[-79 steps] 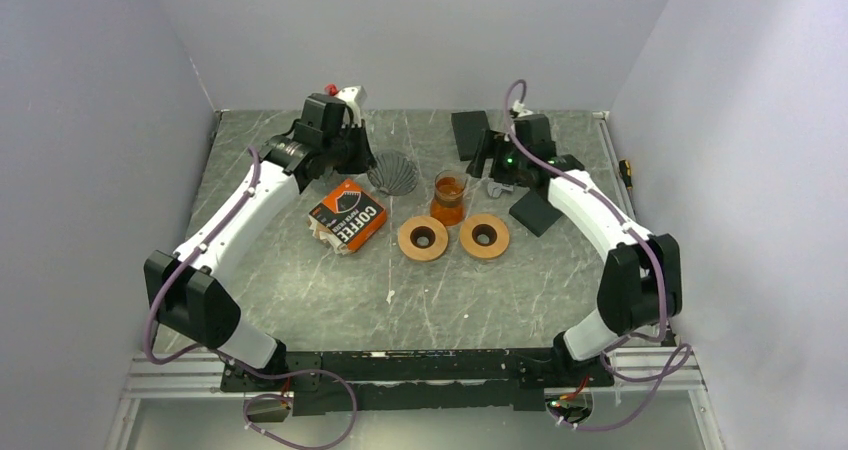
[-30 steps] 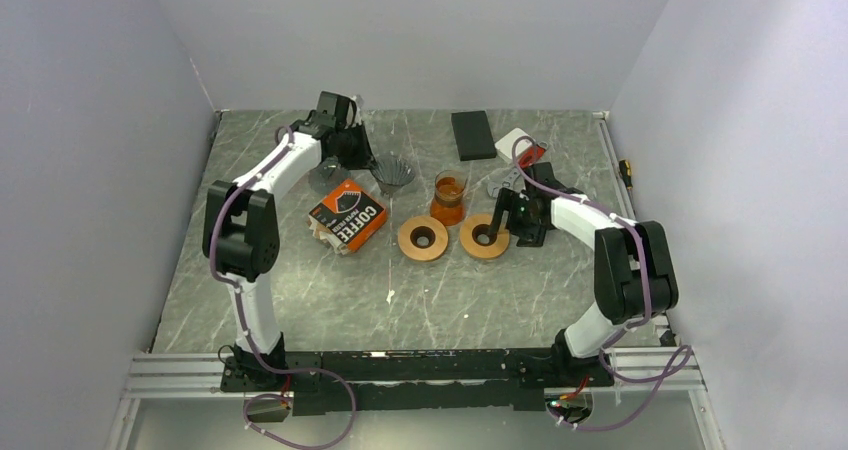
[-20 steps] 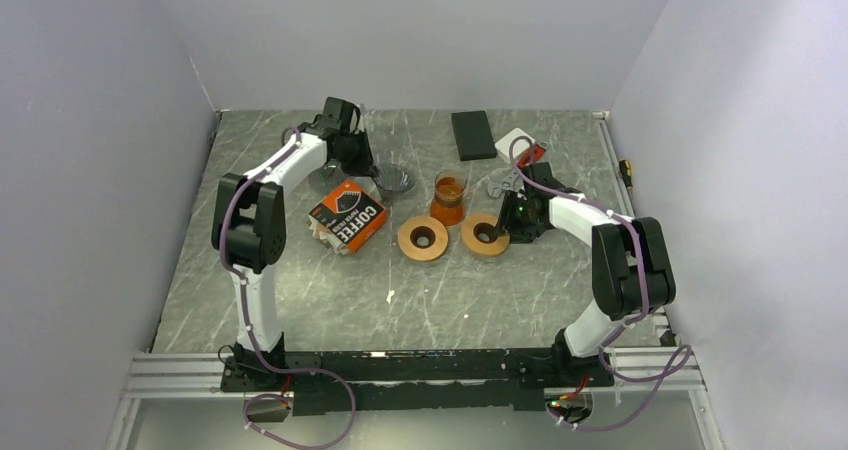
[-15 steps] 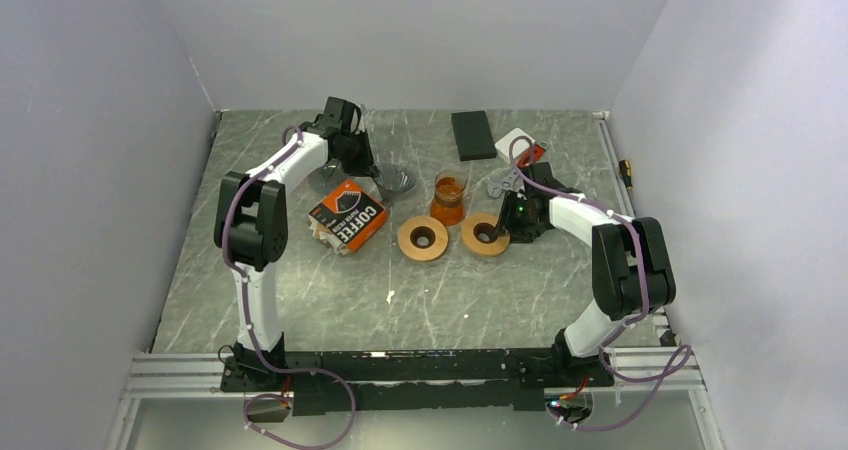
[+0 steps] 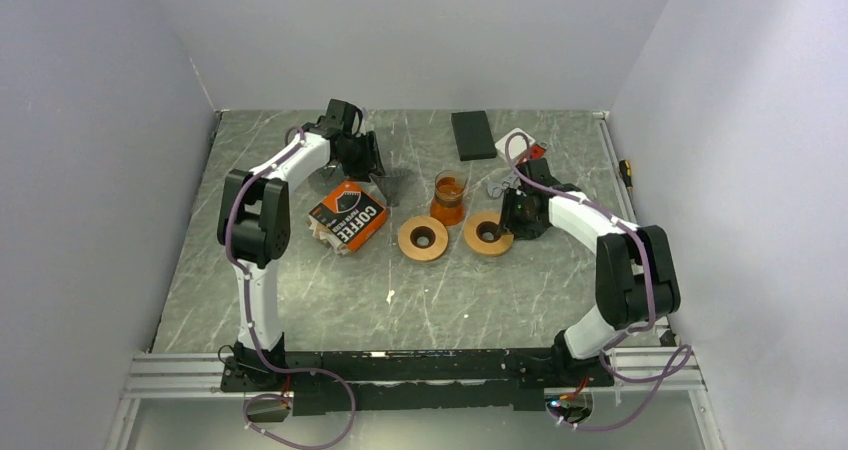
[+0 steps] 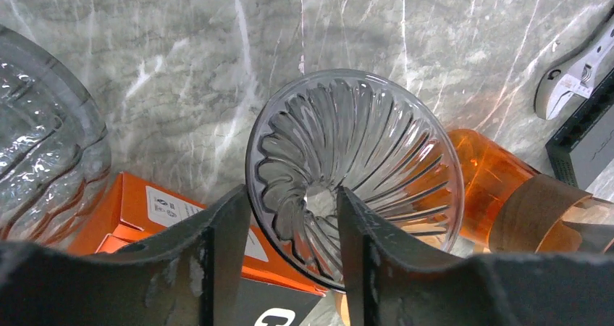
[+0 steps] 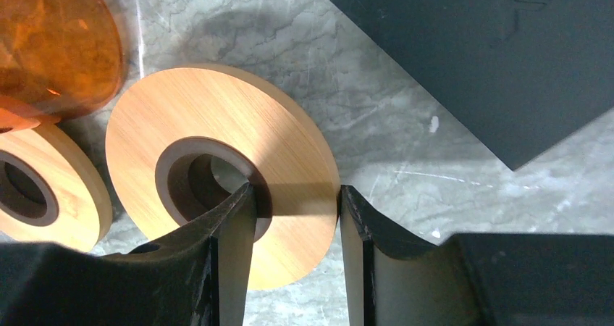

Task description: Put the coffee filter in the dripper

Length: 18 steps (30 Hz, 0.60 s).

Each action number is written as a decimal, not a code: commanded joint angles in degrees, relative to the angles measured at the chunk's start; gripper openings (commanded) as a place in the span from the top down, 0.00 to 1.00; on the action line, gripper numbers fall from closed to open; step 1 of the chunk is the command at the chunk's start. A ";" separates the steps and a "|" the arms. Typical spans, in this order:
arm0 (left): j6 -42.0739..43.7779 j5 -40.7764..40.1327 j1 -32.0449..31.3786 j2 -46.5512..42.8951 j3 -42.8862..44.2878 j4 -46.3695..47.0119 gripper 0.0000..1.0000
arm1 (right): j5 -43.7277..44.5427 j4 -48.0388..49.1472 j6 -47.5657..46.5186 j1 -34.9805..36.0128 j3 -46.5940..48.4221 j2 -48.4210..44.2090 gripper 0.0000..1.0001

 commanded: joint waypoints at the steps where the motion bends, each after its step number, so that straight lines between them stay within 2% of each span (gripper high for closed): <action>1: 0.49 0.60 -0.27 -1.57 1.73 0.28 0.44 | 3.63 -2.49 -0.90 0.13 3.44 -5.24 0.81; 7: 0.27 -0.57 -0.27 -8.46 -0.85 2.80 0.30 | 6.28 -4.98 -1.26 0.05 5.28 -9.16 0.81; 14: 1.40 -2.69 -0.27 -17.77 -2.98 3.40 0.21 | 9.15 -7.62 -1.35 0.05 9.34 -14.00 0.81; 18: 2.22 -0.85 -0.25 -23.14 -6.16 6.23 0.10 | 9.17 -8.00 -1.53 0.05 11.85 -16.49 0.81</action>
